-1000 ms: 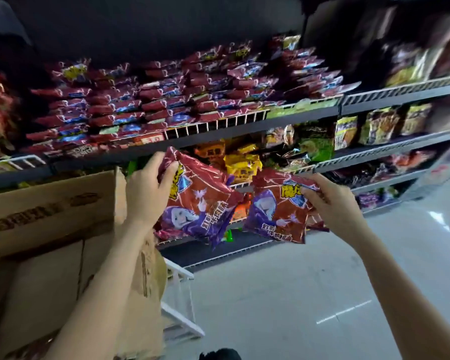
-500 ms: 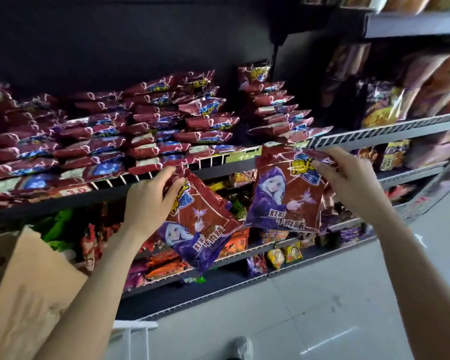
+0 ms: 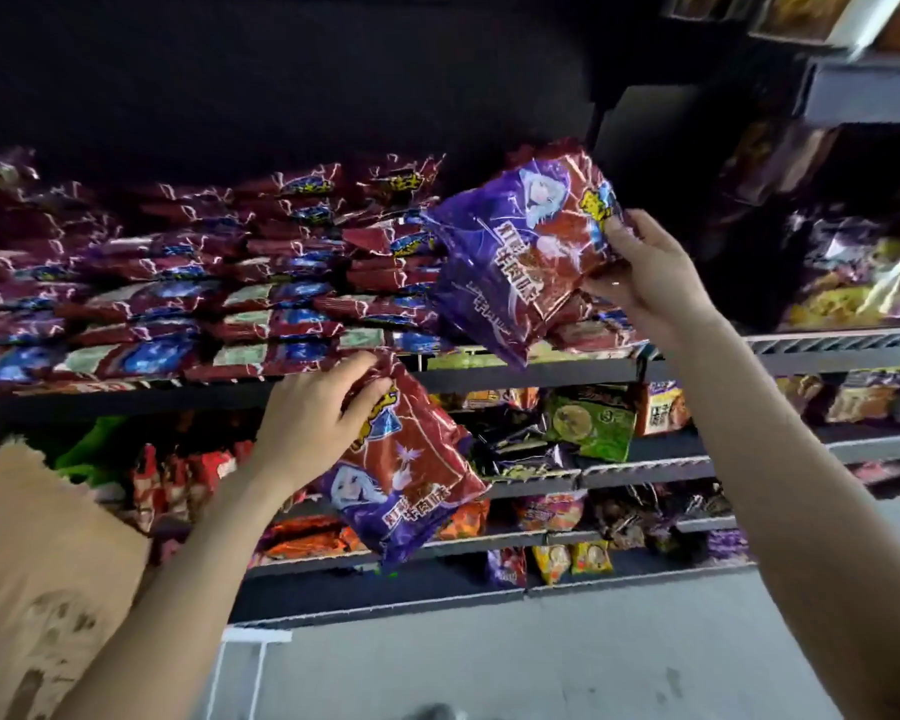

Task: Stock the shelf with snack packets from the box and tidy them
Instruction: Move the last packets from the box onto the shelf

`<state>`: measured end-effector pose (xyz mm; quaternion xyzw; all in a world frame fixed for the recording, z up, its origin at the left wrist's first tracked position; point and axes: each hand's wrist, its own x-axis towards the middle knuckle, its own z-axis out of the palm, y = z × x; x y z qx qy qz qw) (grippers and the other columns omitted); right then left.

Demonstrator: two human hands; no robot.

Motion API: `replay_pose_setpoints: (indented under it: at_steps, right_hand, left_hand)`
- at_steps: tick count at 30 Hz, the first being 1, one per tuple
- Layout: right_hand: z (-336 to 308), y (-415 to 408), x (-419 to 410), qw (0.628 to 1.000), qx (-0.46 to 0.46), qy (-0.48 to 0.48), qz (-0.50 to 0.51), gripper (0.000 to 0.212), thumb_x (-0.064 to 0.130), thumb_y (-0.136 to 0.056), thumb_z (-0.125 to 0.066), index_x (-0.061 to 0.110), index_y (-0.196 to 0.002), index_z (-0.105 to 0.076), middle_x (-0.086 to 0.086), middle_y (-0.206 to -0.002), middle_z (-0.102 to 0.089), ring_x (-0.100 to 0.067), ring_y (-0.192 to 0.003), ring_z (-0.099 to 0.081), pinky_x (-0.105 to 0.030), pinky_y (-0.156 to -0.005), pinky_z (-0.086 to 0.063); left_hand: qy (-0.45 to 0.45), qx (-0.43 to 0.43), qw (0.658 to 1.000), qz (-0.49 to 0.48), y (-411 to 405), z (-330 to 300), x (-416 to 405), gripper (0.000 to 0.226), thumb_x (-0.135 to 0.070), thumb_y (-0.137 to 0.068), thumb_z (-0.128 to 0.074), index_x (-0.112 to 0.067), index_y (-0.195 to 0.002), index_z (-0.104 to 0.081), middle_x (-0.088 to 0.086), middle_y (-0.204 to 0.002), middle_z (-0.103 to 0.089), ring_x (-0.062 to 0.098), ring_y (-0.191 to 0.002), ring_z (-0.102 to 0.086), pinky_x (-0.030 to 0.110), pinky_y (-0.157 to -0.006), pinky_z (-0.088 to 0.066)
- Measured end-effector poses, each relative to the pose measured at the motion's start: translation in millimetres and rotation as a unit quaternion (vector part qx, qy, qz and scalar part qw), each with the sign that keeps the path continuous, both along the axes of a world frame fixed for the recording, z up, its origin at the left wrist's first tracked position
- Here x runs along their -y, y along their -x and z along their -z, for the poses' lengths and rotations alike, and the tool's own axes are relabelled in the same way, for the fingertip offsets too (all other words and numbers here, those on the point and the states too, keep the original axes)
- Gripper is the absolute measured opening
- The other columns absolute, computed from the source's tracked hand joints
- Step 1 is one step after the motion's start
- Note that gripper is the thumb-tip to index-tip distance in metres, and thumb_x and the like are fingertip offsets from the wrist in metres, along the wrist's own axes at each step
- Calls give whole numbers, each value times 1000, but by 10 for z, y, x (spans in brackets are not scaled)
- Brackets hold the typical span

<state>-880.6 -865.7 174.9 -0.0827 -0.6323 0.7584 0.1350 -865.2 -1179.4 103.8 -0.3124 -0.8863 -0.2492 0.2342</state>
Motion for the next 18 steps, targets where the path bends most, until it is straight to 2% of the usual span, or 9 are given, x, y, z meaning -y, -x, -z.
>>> replay_pose_setpoints:
  at_steps: [2,4,7,10,12,15,16,18]
  right_hand:
    - [47,149,-64,1000,2,-20,-9,15,22,-98,-50,14,-110,-55,-2,-103,-68,-14,-91,-69,-28,-66,-56]
    - [65,237,-118,999,-7,-34,-17,10,22,-99,-49,16,-103,-56,-1,-100,-68,-13,-90,-69,-28,-68,-56]
    - [57,332,-170,999,-30,-35,-21,11,22,-99,-48,16,-105,-55,-2,-101,-68,-14,-90,-69,-30,-71,-57]
    - [32,410,-169,993,-72,-90,-19,15,22,-100,-46,14,-111,-52,-4,-106,-65,-14,-92,-68,-31,-72,-57]
    - [34,447,-170,983,-107,-152,-8,16,22,-101,-45,12,-112,-50,-3,-106,-63,-11,-91,-68,-29,-69,-57]
    - [92,476,-205,945,-161,-284,13,14,22,-100,-47,15,-111,-51,6,-96,-62,-12,-84,-64,-38,-71,-57]
    - [126,471,-222,925,-183,-332,18,14,20,-99,-48,14,-111,-52,11,-90,-60,-8,-78,-62,-37,-70,-56]
    - [204,436,-254,887,-231,-400,8,17,12,-97,-50,7,-112,-56,19,-86,-57,5,-72,-57,-20,-65,-51]
  left_hand:
    - [-10,6,1000,-14,-25,-25,-68,47,-38,-90,-46,3,-104,-66,-6,-51,-57,2,-33,-42,9,-39,-31]
    - [-16,5,999,-30,-15,-34,-123,48,-38,-90,-45,2,-105,-66,-12,-49,-48,-10,-35,-32,5,-42,-23]
    - [-3,2,999,-43,50,-9,-223,48,-40,-91,-46,0,-107,-67,-7,-49,-54,-17,-39,-27,6,-44,-22]
    - [22,-6,998,-60,128,36,-340,46,-40,-91,-47,-3,-108,-67,-6,-49,-56,-11,-36,-33,12,-41,-27]
    - [37,-17,996,-77,189,60,-393,49,-43,-92,-41,-4,-109,-67,-1,-52,-62,6,-36,-49,21,-39,-38]
    - [33,-48,994,-89,249,79,-403,46,-41,-93,-40,-5,-105,-67,-1,-52,-62,13,-39,-56,27,-36,-43]
    - [30,-61,994,-90,253,76,-401,43,-39,-93,-42,-6,-103,-67,-1,-53,-62,13,-39,-56,25,-35,-42]
    - [32,-82,992,-86,251,71,-395,38,-35,-92,-44,-6,-100,-67,0,-60,-66,12,-42,-58,22,-36,-40]
